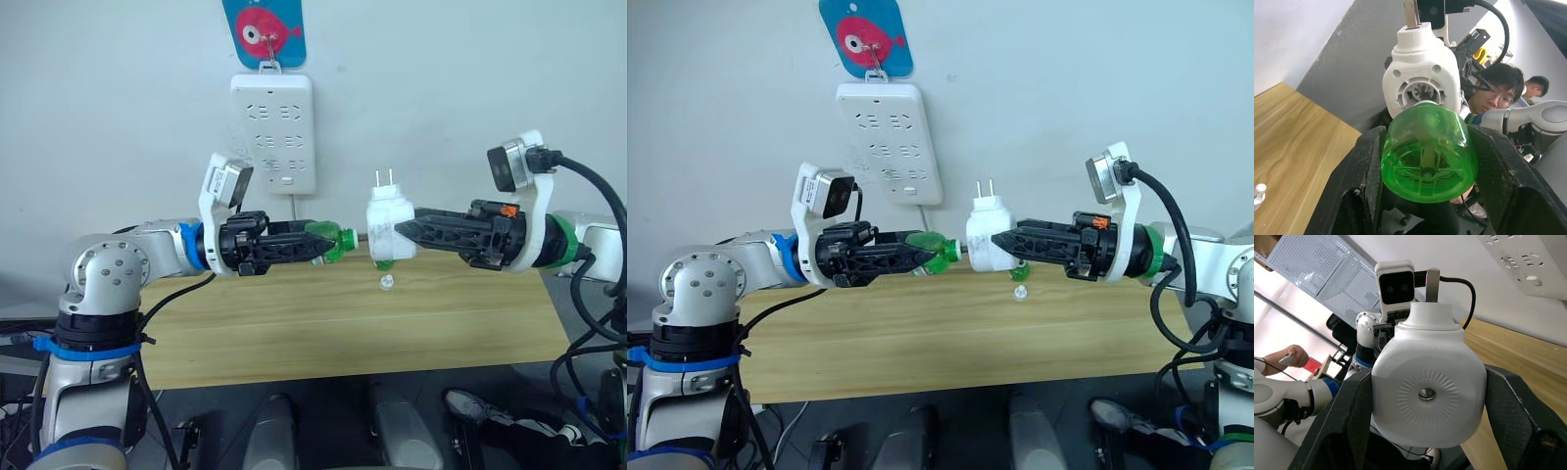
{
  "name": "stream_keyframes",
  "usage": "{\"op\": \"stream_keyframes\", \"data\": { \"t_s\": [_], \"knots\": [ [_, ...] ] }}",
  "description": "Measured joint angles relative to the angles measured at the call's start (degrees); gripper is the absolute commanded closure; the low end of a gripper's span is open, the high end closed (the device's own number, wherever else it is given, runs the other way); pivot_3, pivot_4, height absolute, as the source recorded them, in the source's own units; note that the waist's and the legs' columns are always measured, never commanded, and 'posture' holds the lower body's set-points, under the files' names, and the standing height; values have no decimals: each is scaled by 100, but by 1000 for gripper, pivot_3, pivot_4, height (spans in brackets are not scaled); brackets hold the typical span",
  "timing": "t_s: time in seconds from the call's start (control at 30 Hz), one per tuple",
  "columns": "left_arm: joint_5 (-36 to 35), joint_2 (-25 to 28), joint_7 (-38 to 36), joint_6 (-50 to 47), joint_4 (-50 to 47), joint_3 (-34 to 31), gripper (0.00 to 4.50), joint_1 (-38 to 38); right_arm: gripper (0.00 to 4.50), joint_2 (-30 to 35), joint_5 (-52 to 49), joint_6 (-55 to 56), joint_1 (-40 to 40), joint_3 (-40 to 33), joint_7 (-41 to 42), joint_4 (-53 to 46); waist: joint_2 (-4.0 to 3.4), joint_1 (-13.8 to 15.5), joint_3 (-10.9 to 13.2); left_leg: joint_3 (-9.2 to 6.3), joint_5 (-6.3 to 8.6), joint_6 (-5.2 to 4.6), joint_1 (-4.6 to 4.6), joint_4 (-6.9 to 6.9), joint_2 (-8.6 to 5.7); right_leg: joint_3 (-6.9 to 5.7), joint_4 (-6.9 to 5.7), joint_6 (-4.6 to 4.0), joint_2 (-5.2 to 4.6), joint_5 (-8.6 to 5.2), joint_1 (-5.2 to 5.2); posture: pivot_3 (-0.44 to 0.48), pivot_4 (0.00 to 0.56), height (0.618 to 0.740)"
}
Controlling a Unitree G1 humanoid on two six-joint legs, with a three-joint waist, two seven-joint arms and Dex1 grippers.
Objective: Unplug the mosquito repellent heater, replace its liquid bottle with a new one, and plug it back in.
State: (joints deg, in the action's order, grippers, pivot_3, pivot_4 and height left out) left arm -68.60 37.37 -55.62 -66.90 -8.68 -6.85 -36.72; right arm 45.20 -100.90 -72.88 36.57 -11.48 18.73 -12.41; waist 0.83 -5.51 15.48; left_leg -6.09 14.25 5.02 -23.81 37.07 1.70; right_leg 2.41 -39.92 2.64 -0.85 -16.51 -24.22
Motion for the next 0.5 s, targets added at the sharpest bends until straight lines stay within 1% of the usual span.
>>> {"op": "stream_keyframes", "data": {
  "t_s": [0.13,0.5],
  "knots": [
    [2,-7,-1,0,0,1,2215,-3,1585,131,-12,16,-43,91,47,0,0,5,0,0,0,0,0,0,0,0,0,0,0,0,0,-141,233,725],
    [261,-3,-140,103,1,122,2215,-2,1585,210,-176,190,-56,215,99,-3,0,9,0,0,0,0,0,1,0,0,0,0,0,0,0,-140,234,725]
  ]
}}
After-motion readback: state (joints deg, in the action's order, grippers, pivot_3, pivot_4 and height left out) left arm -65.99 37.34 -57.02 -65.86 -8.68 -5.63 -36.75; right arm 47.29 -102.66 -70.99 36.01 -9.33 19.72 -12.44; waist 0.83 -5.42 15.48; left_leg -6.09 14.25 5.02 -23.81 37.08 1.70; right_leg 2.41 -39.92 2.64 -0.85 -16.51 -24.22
